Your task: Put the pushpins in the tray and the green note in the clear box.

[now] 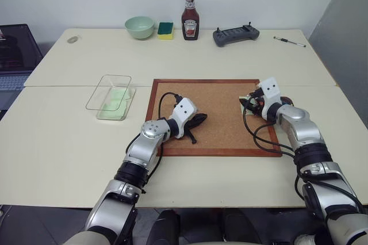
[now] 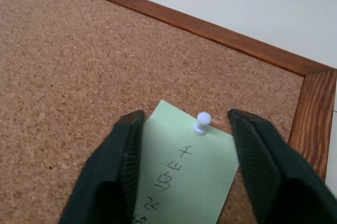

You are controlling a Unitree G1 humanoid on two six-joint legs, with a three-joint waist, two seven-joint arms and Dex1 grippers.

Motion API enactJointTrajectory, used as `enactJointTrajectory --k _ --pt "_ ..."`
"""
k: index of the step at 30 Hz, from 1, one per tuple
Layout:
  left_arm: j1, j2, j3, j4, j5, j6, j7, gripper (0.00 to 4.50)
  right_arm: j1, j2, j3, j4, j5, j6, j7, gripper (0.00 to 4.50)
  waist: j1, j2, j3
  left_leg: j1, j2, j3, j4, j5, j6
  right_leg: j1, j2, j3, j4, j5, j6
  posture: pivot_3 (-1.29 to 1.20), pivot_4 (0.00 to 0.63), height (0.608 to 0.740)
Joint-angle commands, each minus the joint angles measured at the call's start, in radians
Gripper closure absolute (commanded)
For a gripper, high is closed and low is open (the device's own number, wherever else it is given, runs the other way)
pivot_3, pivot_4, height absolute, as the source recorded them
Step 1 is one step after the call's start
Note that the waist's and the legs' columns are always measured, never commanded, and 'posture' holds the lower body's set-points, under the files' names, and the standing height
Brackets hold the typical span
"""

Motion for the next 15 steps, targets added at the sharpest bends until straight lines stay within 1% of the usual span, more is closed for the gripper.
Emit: enactJointTrajectory --k 1,9,15 --pt "0.026 -0.007 -0.025 -0.003 0.01 0.017 -0.015 4.5 -0.034 0.004 -0.021 -0.006 -0.004 -0.032 -0.007 2.9 0.0 0.0 0.0 0.0 0.0 0.0 0.0 0.0 0.0 0.0 0.0 0.0 0.0 0.0 0.0 0.0 0.15 0.74" --pt "0.037 0.001 -0.03 -0.018 0.013 0.026 -0.022 4.5 -0.04 0.006 -0.032 0.003 -0.006 -0.039 -0.009 4.47 -0.004 0.0 0.0 0.0 0.0 0.0 0.0 0.0 0.0 0.0 0.0 0.0 0.0 0.0 0.0 0.0 0.15 0.74" --pt "0.045 0.004 -0.035 -0.028 0.014 0.032 -0.026 4.5 -0.038 0.005 -0.036 -0.002 -0.005 -0.041 -0.009 4.47 -0.005 0.0 0.0 0.0 0.0 0.0 0.0 0.0 0.0 0.0 0.0 0.0 0.0 0.0 0.0 0.0 0.15 0.74"
